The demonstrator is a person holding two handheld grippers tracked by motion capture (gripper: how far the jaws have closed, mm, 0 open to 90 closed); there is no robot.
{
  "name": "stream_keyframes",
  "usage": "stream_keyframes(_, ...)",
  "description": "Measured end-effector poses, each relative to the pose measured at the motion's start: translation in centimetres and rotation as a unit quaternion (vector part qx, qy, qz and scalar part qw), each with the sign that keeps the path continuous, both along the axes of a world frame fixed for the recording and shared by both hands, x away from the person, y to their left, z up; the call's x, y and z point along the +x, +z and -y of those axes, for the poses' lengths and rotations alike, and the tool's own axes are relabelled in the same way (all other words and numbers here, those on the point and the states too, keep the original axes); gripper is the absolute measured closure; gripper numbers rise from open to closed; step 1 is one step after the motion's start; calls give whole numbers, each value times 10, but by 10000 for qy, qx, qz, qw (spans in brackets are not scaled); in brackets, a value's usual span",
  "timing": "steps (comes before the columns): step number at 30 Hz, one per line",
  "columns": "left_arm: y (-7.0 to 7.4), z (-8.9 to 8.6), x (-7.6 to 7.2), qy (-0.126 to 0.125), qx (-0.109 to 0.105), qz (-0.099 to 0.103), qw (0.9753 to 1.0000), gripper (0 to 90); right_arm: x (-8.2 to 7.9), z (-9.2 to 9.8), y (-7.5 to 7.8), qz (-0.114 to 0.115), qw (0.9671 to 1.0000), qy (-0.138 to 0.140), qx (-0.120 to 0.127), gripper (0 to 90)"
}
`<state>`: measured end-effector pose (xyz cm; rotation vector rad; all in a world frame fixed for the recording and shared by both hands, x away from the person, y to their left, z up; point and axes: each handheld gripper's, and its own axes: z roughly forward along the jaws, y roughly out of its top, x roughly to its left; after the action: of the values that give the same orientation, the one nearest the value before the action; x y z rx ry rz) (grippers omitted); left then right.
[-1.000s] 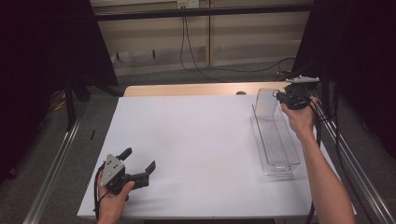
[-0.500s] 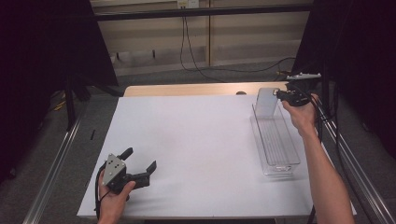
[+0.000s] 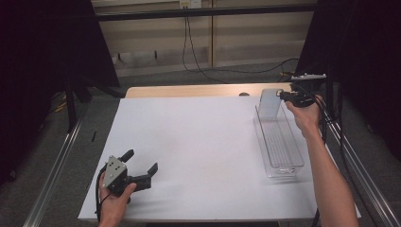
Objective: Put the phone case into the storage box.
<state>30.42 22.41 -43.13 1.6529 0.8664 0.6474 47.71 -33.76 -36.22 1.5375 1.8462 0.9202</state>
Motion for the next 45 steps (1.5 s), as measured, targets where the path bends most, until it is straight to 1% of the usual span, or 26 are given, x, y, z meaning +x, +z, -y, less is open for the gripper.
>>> stream_keyframes(2, 0, 0, 0, -14, 10, 3, 10000, 19, 0, -1, 0, 14, 10000, -20, 0, 845)
stream_keyframes(7, 0, -1, 0, 10, -17, -9, 10000, 19, 1, -2, 0, 1, 10000, -52, -11, 782)
stream_keyframes(14, 0, -1, -1, 23, -22, -1, 10000, 19, -2, 0, -1, 61, 9999, -120, 10, 761)
stream_keyframes(15, 0, -1, -1, 16, -18, -1, 10000, 19, -3, 1, -1, 95, 9999, -137, 43, 729)
stream_keyframes(18, 0, -1, 0, 9, -13, 2, 10000, 19, -4, 2, -2, 108, 9998, -152, 87, 720)
stream_keyframes(19, 0, -1, -1, 5, 14, 9, 10000, 19, -6, 3, -3, 140, 9995, -229, 148, 669)
stream_keyframes(22, 0, -1, -1, 8, -9, 9, 10000, 19, -8, 4, -5, 202, 9994, -214, 195, 661)
stream_keyframes(23, 0, -1, 0, 13, -7, 9, 10000, 19, -11, 4, -6, 272, 9991, -232, 230, 617)
stream_keyframes(24, 0, -1, 0, 13, -7, 9, 10000, 19, -11, 4, -6, 272, 9991, -232, 230, 617)
stream_keyframes(26, 0, -1, 0, 19, -11, 4, 10000, 19, -13, 5, -7, 338, 9988, -238, 258, 555)
stream_keyframes(28, 0, -1, 0, 19, -1, 14, 10000, 19, -14, 5, -7, 359, 9987, -253, 265, 539)
stream_keyframes(29, 0, -1, -1, 19, 0, 16, 10000, 19, -15, 4, -7, 394, 9985, -239, 289, 485)
stream_keyframes(30, 0, -1, -1, 19, 0, 16, 10000, 19, -15, 4, -7, 394, 9985, -239, 289, 485)
stream_keyframes(31, 1, -1, -1, 21, 14, 19, 10000, 19, -17, 3, -8, 440, 9983, -239, 300, 440)
stream_keyframes(32, 1, -1, -1, 21, 14, 19, 10000, 19, -17, 3, -8, 440, 9983, -239, 300, 440)
stream_keyframes(33, 1, -1, -1, 2, 7, 33, 10000, 19, -17, 2, -9, 459, 9982, -260, 282, 387)
stream_keyframes(34, 1, -1, -1, 2, 7, 33, 10000, 19, -17, 2, -9, 459, 9982, -260, 282, 387)
stream_keyframes(35, 1, -1, -1, -2, 0, 39, 10000, 18, -18, 1, -10, 429, 9983, -266, 288, 348)
stream_keyframes(36, 1, -1, -1, -2, 0, 39, 10000, 18, -18, 1, -10, 429, 9983, -266, 288, 348)
stream_keyframes(37, 1, -1, -1, 7, -5, 43, 10000, 19, -18, 1, -11, 451, 9981, -265, 313, 318)
stream_keyframes(38, 1, -1, -1, 7, -5, 43, 10000, 19, -18, 1, -11, 451, 9981, -265, 313, 318)
stream_keyframes(39, 1, -1, 0, 18, -21, 38, 10000, 19, -19, 1, -11, 502, 9978, -272, 348, 278)
stream_keyframes(40, 1, -1, 0, 18, -21, 38, 10000, 19, -19, 1, -11, 502, 9978, -272, 348, 278)
stream_keyframes(41, 1, -1, 0, 11, -27, 35, 10000, 19, -19, 0, -12, 516, 9976, -290, 360, 215)
stream_keyframes(44, 1, 0, 0, 4, -11, 38, 10000, 19, -21, 0, -14, 542, 9974, -265, 402, 200)
stream_keyframes(45, 2, 1, 1, 12, -23, 37, 10000, 19, -22, 0, -14, 568, 9971, -305, 402, 143)
